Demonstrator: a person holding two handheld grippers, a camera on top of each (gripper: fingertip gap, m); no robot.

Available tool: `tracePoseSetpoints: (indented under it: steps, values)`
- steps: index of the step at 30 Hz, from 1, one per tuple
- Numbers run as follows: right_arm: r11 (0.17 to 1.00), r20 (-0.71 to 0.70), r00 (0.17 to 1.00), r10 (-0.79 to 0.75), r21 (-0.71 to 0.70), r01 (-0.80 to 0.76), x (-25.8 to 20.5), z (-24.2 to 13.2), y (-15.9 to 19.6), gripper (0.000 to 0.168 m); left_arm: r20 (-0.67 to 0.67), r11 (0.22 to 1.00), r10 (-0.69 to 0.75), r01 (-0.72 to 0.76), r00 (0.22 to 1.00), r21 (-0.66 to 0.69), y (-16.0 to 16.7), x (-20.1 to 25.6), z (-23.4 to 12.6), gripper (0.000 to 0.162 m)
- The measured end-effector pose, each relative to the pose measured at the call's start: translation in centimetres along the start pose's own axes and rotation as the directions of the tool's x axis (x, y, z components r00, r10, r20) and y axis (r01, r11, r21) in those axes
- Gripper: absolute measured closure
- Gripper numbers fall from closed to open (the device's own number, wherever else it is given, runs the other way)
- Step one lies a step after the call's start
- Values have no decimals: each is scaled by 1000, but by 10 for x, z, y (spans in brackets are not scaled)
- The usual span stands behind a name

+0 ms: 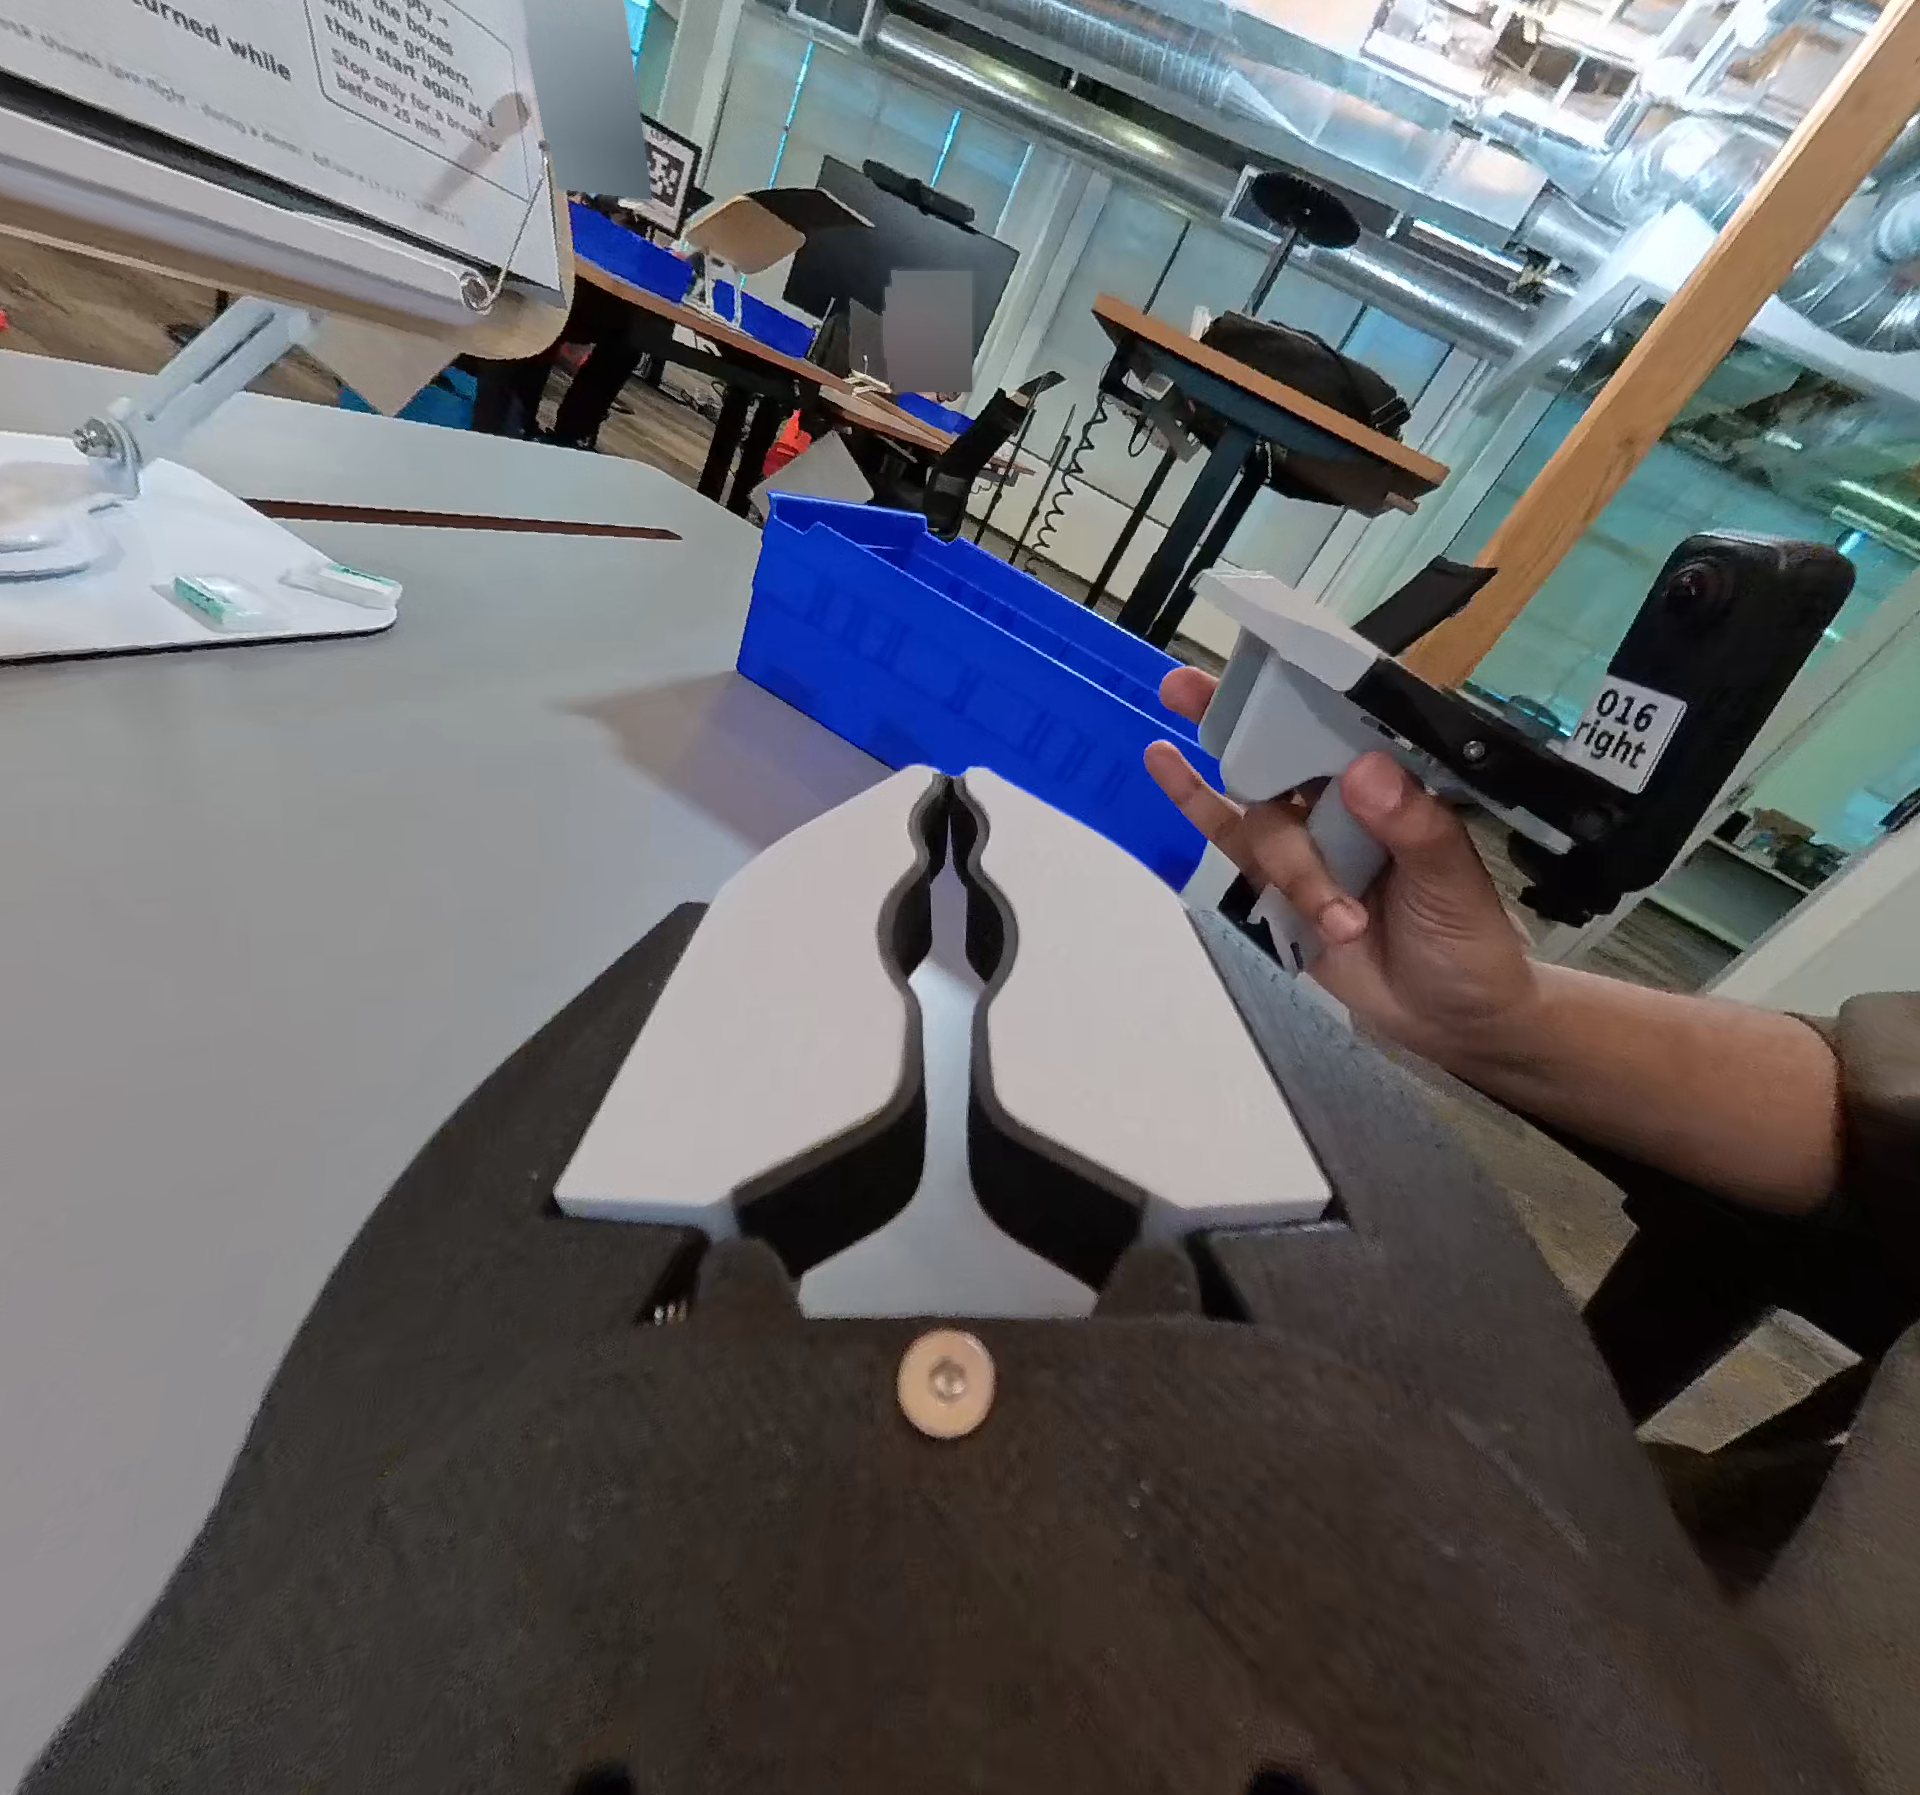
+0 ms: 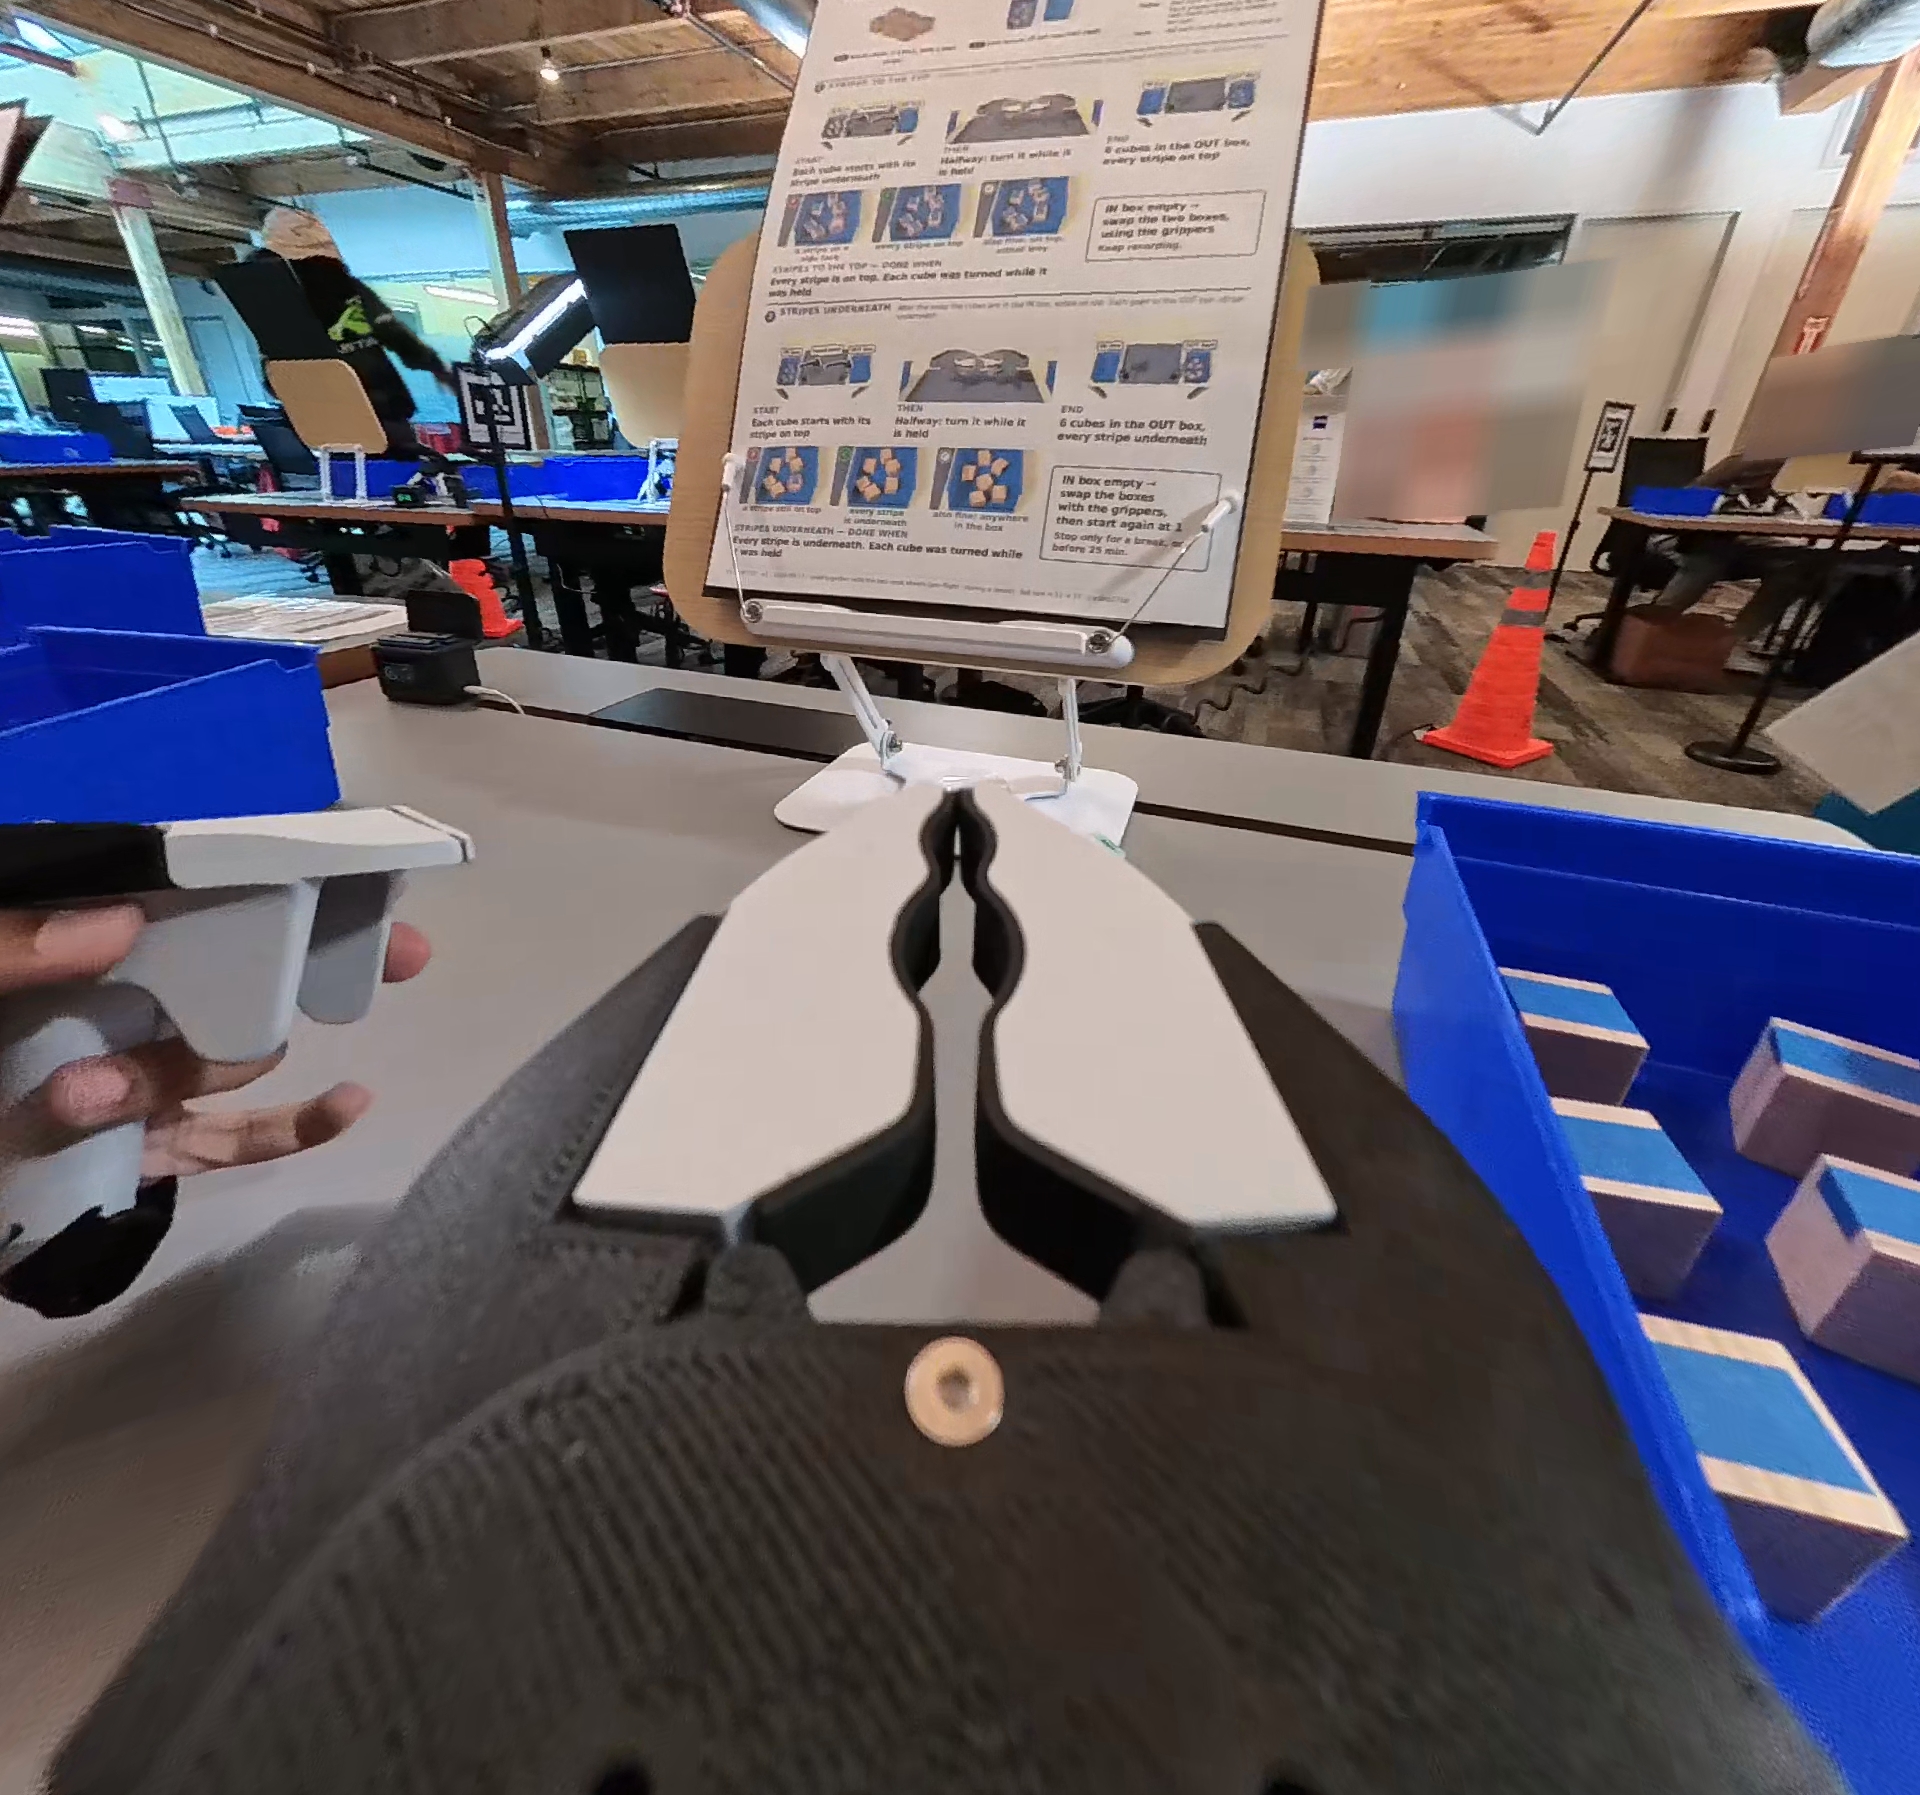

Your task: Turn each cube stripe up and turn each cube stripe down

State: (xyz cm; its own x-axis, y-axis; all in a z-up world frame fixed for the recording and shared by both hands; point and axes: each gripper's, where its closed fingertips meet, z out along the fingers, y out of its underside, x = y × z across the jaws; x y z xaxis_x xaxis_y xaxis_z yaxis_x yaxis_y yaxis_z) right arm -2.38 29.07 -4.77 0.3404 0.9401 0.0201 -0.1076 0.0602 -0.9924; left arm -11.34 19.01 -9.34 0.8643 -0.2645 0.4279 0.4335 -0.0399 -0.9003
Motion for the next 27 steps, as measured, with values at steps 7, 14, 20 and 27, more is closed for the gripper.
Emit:
tracePoseSetpoints:
  steps: [7, 14, 20, 27]
  values:
    - [993, 60, 994, -96, -62, 99, -14, 3, 17, 168, 53, 997, 33, -36, 998, 63, -14, -3, -4, 162]
    - [995, 147, 989, -24, -90, 38, -24, 2, 26, 168, 176, 971, 203, -221, 963, 91, -36, -17, -20, 162]
    - [992, 171, 982, 78, -112, -59, -28, 5, 31, 161, 371, 924, 102, -226, 923, 309, -145, -50, -72, 120]
    - [992, 207, 978, 39, -127, -13, -39, 4, 37, 159, 906, 903, 124, -424, 404, 66, -233, -176, -250, 117]
